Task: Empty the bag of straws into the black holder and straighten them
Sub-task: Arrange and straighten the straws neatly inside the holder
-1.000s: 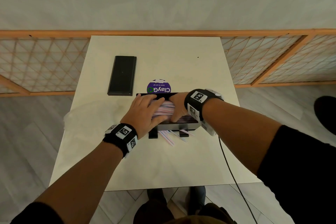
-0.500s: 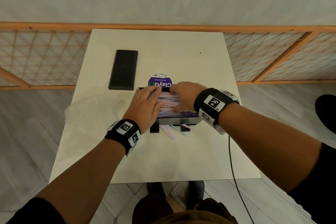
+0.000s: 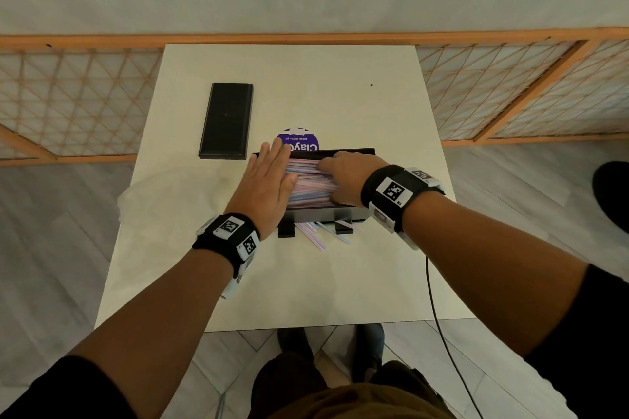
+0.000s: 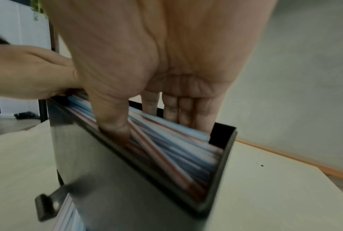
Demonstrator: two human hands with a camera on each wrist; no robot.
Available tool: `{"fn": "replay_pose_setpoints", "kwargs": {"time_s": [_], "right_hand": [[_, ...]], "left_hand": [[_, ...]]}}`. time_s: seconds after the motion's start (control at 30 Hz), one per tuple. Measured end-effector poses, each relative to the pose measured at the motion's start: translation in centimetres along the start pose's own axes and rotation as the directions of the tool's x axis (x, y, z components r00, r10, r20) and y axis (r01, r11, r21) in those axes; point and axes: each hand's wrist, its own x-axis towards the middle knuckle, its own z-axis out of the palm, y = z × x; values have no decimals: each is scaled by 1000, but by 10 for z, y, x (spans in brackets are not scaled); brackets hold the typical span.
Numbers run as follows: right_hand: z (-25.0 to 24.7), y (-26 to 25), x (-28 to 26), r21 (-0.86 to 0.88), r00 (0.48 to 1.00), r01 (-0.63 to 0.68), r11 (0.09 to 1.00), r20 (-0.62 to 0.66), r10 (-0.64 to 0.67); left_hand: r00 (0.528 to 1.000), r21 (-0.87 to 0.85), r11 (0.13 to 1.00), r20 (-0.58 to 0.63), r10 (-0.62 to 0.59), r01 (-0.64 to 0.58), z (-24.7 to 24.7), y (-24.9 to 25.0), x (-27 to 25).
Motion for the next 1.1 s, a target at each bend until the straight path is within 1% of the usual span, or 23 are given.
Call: {"fn": "replay_pose_setpoints", "kwargs": {"time_s": [0.1,0.17,0.23,0.3,0.43,0.5,0.53,0.6,0.67,0.7,0.77,0.9,1.03,1.1], "right_hand": [[-6,0,-7,21,998,-3,1000,-56,5],[-10,0,-16,45,993,-5,999,-116,10],[-14,0,-26,85,986,-4,996,-167,18],[-17,-2,-36,125,977,-20,992,-208,45],[-9,-11,-59,231,970,-46,972,-221,98],[8,-15,-66,263,976,-61,963,-187,113],[21,-16,-67,269,983,-68,961,-148,111],[49,-19,-66,281,995,-88,956,-25,99],[76,-24,-62,322,990,-135,937,90,112],[87,-27,-60,357,983,-171,918,127,134],[107,-34,-53,439,967,-249,863,158,198],[133,-48,-34,541,928,-365,758,152,339],[145,-60,-18,656,892,-405,637,131,433],[150,-65,-12,740,866,-410,533,131,483]], "left_hand": [[995,-228,972,-68,-71,54,-9,3,-6],[989,-306,947,-79,-122,93,-17,5,-9],[982,-322,937,-75,-171,138,-24,4,-12],[978,-297,942,-86,-190,157,-30,2,-14],[962,-319,925,-108,-251,205,-33,-10,-21],[960,-342,914,-98,-264,217,-34,-15,-27],[963,-342,916,-89,-255,211,-33,-17,-31],[975,-299,940,-93,-201,165,-32,-17,-38],[982,-226,967,-120,-147,117,-28,-15,-46],[983,-202,973,-128,-135,108,-24,-14,-50],[984,-187,977,-125,-126,101,-17,-10,-56],[997,-101,995,-76,-30,22,-1,-8,-64],[997,-75,995,-35,-65,63,9,-8,-64],[997,-80,995,-32,-67,65,10,-8,-64]]}}
